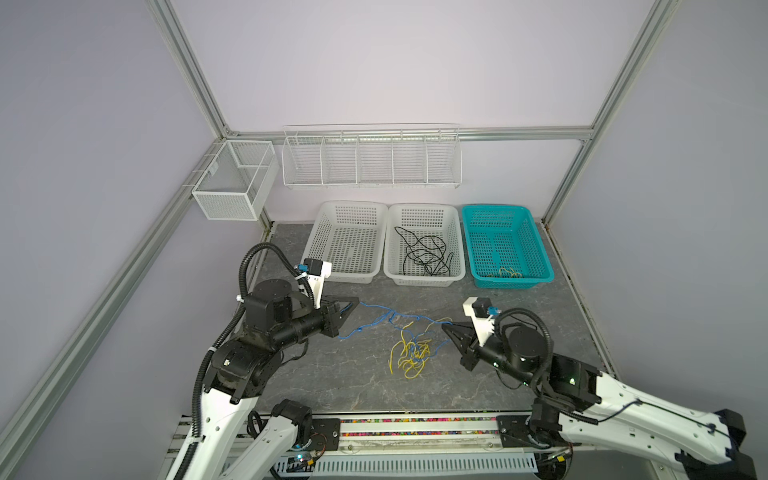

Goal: Untangle the cables

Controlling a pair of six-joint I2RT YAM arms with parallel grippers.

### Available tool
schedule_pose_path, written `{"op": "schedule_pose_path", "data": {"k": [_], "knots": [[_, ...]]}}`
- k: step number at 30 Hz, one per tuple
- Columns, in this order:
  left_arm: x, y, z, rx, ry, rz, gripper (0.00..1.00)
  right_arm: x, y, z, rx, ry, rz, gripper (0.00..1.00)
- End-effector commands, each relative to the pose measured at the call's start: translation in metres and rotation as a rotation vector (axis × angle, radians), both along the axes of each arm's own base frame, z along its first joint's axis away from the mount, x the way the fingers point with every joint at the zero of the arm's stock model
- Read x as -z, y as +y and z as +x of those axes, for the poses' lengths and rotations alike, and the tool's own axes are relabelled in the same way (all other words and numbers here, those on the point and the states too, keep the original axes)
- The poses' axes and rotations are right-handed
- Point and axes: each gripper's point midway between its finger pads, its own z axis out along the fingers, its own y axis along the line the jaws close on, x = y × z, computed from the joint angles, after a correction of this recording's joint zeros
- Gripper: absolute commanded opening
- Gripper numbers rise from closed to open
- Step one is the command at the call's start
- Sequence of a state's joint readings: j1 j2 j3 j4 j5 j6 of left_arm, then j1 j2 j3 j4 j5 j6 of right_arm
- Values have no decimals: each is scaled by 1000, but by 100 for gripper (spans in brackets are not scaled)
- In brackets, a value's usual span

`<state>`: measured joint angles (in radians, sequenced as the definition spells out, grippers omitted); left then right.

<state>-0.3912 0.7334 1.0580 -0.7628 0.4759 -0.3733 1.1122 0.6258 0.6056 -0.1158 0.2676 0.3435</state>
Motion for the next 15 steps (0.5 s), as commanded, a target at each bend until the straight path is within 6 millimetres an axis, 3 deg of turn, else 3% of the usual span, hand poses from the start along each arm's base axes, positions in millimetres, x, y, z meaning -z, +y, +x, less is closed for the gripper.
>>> {"op": "schedule_pose_path", "data": {"k": [1,6,9,15], "knots": [[2,55,35,-324,-60,136,0,40,-54,17,241,114,-68,6],[20,71,44,-390,15,173,0,40,-81,18,323,106,-64,6],[37,71,52,-379,88,149,0,32,-89,16,332,77,-42,6],[47,35,57,-227,160,-2,0,17,-31,-8,8,42,-27,6]]}}
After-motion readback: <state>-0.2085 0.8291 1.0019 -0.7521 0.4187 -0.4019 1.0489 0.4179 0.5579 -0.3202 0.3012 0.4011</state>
